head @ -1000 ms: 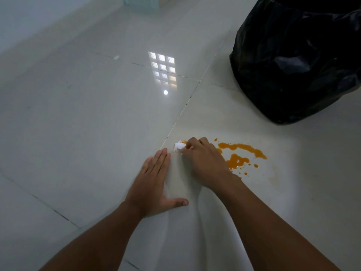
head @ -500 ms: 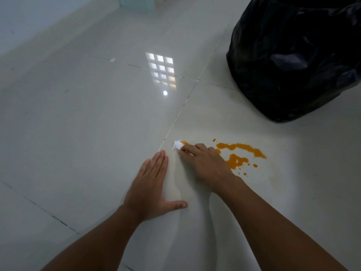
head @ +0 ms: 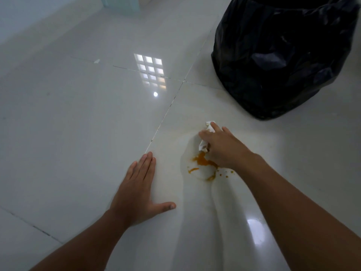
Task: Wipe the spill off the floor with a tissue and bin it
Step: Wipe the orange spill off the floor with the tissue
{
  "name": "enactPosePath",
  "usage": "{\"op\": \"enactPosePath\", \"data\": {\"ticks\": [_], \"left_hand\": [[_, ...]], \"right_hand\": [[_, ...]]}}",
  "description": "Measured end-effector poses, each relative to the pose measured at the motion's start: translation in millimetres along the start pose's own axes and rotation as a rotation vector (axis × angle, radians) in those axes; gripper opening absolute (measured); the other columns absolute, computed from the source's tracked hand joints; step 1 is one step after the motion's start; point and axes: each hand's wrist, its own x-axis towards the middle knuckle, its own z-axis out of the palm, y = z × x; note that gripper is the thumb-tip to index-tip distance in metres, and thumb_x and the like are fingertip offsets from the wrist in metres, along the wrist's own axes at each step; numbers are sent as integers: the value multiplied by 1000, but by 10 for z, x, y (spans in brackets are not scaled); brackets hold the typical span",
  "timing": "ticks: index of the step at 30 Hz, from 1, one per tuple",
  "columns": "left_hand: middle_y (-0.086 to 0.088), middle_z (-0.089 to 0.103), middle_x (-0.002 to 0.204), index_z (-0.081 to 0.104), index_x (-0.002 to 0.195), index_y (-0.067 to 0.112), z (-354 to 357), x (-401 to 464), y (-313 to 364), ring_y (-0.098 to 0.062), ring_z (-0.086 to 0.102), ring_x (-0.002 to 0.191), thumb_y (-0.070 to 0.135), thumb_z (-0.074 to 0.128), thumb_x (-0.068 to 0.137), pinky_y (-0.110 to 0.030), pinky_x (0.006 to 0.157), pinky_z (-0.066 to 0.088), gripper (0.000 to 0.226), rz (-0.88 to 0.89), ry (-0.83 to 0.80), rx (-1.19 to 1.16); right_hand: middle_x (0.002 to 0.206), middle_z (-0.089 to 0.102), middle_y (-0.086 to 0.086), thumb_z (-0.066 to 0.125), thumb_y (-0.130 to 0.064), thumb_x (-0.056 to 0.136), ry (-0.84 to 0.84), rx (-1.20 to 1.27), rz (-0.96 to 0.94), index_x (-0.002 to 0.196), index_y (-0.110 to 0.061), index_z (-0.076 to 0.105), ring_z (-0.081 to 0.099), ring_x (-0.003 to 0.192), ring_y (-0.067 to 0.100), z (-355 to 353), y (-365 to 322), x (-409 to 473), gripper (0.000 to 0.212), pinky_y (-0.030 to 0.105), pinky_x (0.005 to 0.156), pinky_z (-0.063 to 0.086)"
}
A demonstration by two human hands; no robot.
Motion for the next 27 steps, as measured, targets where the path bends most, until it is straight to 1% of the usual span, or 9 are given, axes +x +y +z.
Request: {"op": "enactPosePath", "data": {"ticks": [2,4,8,11,14,17,21,25,27], "left_hand": [[-13,9,167,17,156,0,3,-1,-8,-22,3,155,98,38,69,-49,122,14,133,-3,-1,2],[-13,9,167,17,156,0,5,-5,-11,-22,4,155,98,38,69,-49,122,14,133,-4,-4,4],[-14,12,167,18,156,-1,7,0,-12,-23,6,155,97,40,70,-48,122,14,132,0,-10,9],[-14,12,167,17,156,0,6,17,-19,-23,7,155,96,41,71,-46,122,12,131,9,-8,11],[-13,10,167,15,157,1,10,1,-27,-22,5,155,97,39,71,-45,123,10,131,3,-14,17],[-13,10,167,16,157,1,9,-2,-31,-23,6,155,96,38,72,-46,122,11,130,9,-14,26],[-13,11,167,16,157,1,6,2,-46,-23,8,155,96,40,72,-44,123,10,129,9,-13,20],[-13,11,167,16,157,1,8,5,-33,-22,6,155,95,39,73,-45,123,11,128,17,-9,25],[-13,12,167,17,157,1,9,-1,-26,-22,6,155,95,39,73,-45,122,11,128,16,-5,24]], "right_hand": [[159,24,0,42,-4,92,-67,-14,-95,142,-24,40,6,147,16,-106,118,-15,54,30,115,9],[161,20,-5,36,-2,93,-85,-44,-106,147,-29,35,3,148,17,-71,257,-45,60,33,119,3],[159,27,-10,25,-23,92,62,-85,-79,148,-34,35,1,150,15,128,448,-127,58,36,122,-2],[158,31,-4,30,-27,92,120,-30,-5,143,-33,44,12,149,19,162,460,-197,53,38,119,17],[158,30,-4,42,-19,96,95,36,25,141,-33,48,23,146,24,133,450,-212,47,41,107,36],[153,38,-9,44,-9,95,54,60,-9,141,-31,47,40,133,23,71,463,-174,52,37,103,39],[154,32,-14,43,-8,95,104,-13,48,146,-34,36,43,123,18,78,489,-305,58,25,96,31],[151,34,-7,50,-11,88,145,-63,180,150,-29,28,44,124,19,154,423,-522,67,31,97,39],[145,45,-4,51,-14,85,155,-149,201,148,-23,32,46,124,21,194,378,-569,66,35,97,41]]}}
